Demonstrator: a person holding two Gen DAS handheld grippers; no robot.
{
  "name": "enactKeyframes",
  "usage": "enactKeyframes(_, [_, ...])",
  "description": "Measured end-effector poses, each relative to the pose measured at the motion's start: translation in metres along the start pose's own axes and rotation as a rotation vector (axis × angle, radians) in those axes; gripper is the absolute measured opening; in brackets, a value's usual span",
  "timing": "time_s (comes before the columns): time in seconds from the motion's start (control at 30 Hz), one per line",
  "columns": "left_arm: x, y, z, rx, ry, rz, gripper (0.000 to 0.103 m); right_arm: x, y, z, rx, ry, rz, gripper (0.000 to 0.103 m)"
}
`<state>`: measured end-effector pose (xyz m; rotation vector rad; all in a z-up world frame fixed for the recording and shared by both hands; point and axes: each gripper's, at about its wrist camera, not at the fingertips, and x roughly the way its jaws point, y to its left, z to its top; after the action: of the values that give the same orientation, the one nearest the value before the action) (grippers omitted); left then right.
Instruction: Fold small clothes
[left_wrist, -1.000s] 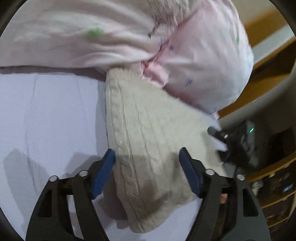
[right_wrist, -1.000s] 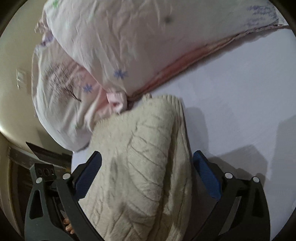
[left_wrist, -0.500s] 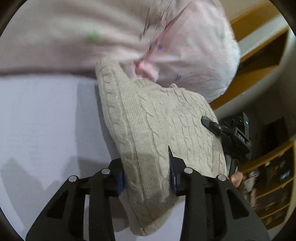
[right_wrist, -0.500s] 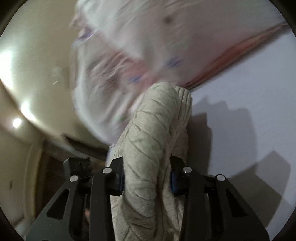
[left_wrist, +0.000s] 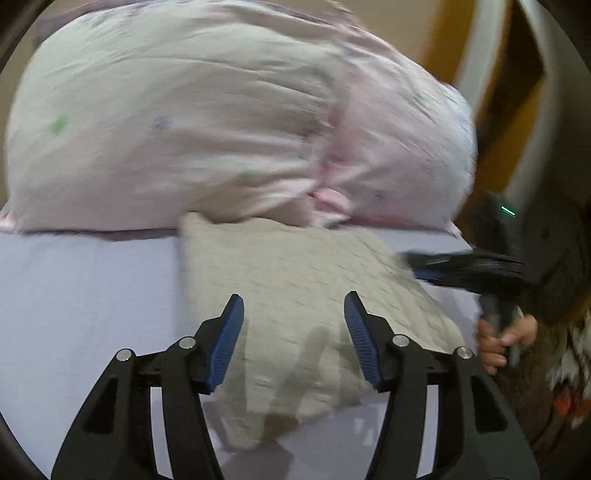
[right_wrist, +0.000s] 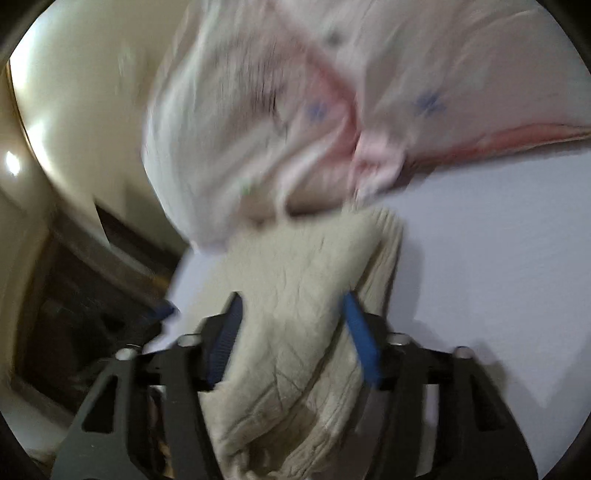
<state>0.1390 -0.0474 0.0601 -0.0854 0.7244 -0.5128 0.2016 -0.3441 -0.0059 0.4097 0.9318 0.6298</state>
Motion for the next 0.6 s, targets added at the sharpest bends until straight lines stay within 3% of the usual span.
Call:
enactKeyframes(0.07, [0.015, -0.009, -0.004, 0.027, 0.047, -0.014, 0.058, -0.004, -0.002, 0.004, 0.003, -0.065, -0.040, 0.011])
enactKeyframes(0.17, [0.026, -0.007, -0.013, 0.045, 0.082, -0.058, 0.058, -0.021, -0.008, 0.007, -0.009, -0.173, -0.150, 0.010])
enactKeyframes(0.3, [0.033, -0.013, -0.020, 0.130, 0.074, -0.036, 0.058, 0.011, -0.008, 0.005, -0.038, -0.071, -0.259, 0.012])
enactKeyframes(0.33, [0.033, -0.013, -0.022, 0.145, 0.065, -0.031, 0.058, 0.009, -0.008, 0.005, -0.038, -0.080, -0.272, 0.015])
enactKeyframes(0.4, [0.025, -0.012, -0.023, 0.123, 0.046, -0.032, 0.058, -0.009, -0.008, 0.005, -0.006, -0.118, -0.260, 0.037])
enactKeyframes(0.47, [0.005, -0.010, -0.026, 0.079, 0.024, -0.054, 0.058, -0.037, -0.006, -0.003, 0.020, -0.191, -0.253, 0.044])
enactKeyframes(0.5, [-0.006, -0.008, -0.028, 0.056, 0.010, -0.055, 0.059, -0.051, 0.000, -0.010, 0.012, -0.221, -0.250, 0.057])
enactKeyframes(0.53, [-0.018, -0.006, -0.033, 0.034, 0.001, -0.035, 0.067, -0.062, 0.004, -0.015, 0.006, -0.238, -0.248, 0.069])
enactKeyframes(0.57, [-0.030, -0.004, -0.039, 0.014, -0.008, -0.002, 0.078, -0.071, 0.020, -0.027, -0.005, -0.257, -0.250, 0.092])
enactKeyframes(0.6, [-0.037, -0.002, -0.045, -0.002, -0.009, 0.027, 0.084, -0.080, 0.026, -0.040, -0.016, -0.265, -0.256, 0.101])
